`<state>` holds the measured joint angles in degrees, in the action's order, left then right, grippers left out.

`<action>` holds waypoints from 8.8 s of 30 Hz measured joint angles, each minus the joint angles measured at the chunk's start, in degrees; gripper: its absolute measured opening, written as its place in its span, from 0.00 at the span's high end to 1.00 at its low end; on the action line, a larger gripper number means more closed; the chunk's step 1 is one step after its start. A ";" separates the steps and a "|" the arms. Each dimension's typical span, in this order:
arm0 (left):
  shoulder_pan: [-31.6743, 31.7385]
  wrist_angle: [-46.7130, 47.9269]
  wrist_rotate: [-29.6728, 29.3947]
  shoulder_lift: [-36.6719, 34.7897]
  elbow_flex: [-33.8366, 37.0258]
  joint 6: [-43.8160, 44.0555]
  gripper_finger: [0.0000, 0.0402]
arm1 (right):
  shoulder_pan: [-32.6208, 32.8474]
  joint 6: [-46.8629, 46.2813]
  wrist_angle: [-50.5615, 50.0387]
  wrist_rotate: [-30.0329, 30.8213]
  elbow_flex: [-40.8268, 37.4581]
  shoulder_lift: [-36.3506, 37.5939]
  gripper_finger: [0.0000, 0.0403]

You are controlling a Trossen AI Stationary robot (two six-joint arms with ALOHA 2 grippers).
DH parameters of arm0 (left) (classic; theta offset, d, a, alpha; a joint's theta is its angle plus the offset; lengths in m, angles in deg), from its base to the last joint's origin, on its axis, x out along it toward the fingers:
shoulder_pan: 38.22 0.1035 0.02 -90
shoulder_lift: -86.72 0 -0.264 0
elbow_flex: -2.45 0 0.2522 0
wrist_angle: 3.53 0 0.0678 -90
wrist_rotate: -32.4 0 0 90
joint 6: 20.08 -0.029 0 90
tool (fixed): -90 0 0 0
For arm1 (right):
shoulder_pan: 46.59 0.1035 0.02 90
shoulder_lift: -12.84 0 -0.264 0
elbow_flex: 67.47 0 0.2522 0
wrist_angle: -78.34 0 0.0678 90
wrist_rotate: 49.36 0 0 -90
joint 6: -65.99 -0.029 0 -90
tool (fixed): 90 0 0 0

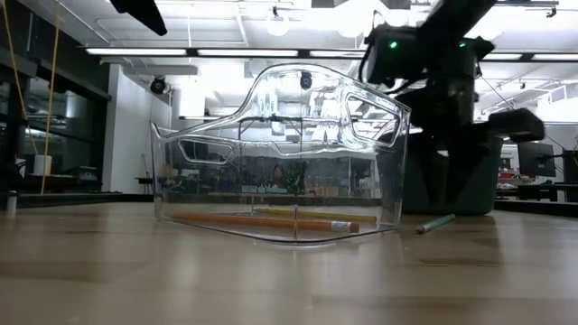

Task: Sort pens & pencils
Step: Put the blue pencil into the transparent bin

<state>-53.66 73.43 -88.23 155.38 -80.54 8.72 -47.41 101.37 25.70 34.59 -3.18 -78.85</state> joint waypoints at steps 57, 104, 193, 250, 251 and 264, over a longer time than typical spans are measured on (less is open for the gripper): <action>0.04 0.00 -0.90 -0.02 0.00 1.01 0.75 | 3.15 -0.42 6.50 1.07 -2.68 -2.31 0.81; 0.02 0.24 -0.92 -0.02 0.00 -0.46 0.75 | 7.69 -2.19 1.23 -1.38 -1.56 -2.04 1.00; 0.04 4.28 -3.40 -1.51 0.04 4.10 0.75 | 5.69 -24.92 5.36 2.81 22.21 11.13 1.00; -11.93 -38.25 8.49 -37.52 7.13 -45.96 0.75 | 7.71 -79.03 15.35 8.74 35.51 -13.11 1.00; -11.93 -41.04 9.30 -38.69 9.36 -46.73 0.75 | 7.71 -79.54 15.18 9.00 35.53 -13.11 1.00; -11.89 -60.29 7.84 -54.81 35.34 -46.04 0.75 | 8.61 -86.04 10.94 8.84 35.51 -13.44 1.00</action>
<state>-65.55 13.15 -80.39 100.57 -45.20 -37.32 -38.80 15.33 36.65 43.44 32.33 -92.28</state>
